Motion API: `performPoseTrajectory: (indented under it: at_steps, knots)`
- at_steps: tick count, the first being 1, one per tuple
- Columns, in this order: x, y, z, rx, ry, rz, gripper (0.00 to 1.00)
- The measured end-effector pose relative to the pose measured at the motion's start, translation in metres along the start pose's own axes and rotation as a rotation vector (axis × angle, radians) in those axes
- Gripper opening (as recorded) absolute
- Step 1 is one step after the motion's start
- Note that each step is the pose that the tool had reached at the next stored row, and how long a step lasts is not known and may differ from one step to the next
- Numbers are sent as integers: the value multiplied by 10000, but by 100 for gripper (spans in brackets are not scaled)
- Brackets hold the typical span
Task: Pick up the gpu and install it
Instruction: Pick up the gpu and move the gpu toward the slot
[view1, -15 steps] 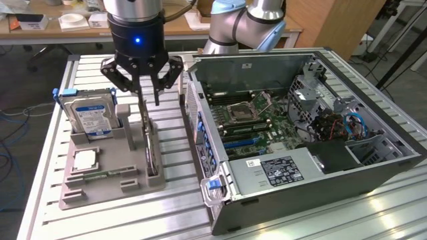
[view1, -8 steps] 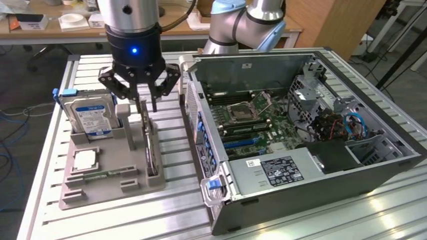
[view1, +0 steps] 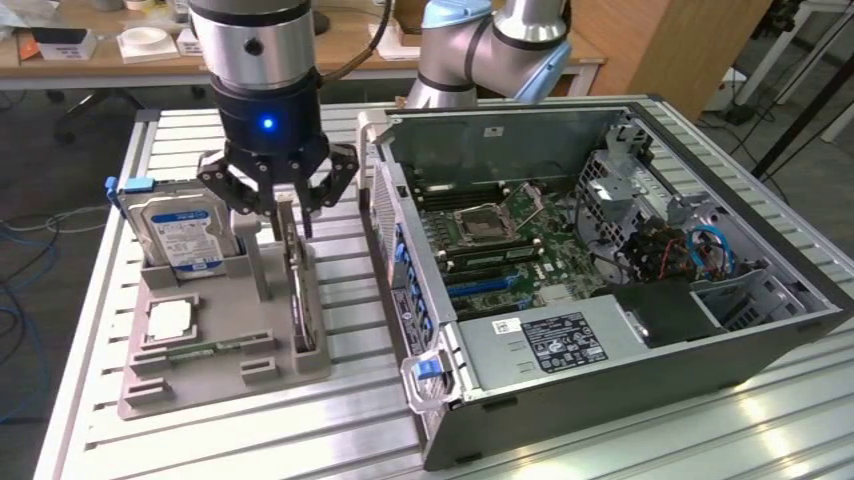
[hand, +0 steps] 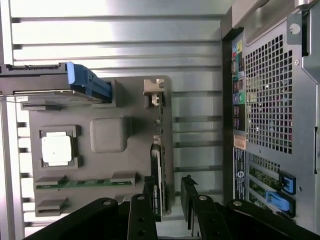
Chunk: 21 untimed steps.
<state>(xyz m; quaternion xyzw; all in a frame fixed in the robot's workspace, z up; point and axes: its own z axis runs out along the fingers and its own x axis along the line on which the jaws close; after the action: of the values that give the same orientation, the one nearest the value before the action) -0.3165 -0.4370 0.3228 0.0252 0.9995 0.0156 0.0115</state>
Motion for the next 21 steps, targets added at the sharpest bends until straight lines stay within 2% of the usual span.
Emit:
performPoseTrajectory:
  at_steps: [21]
  knots:
    - [32,-167,377,0,0,0,36]
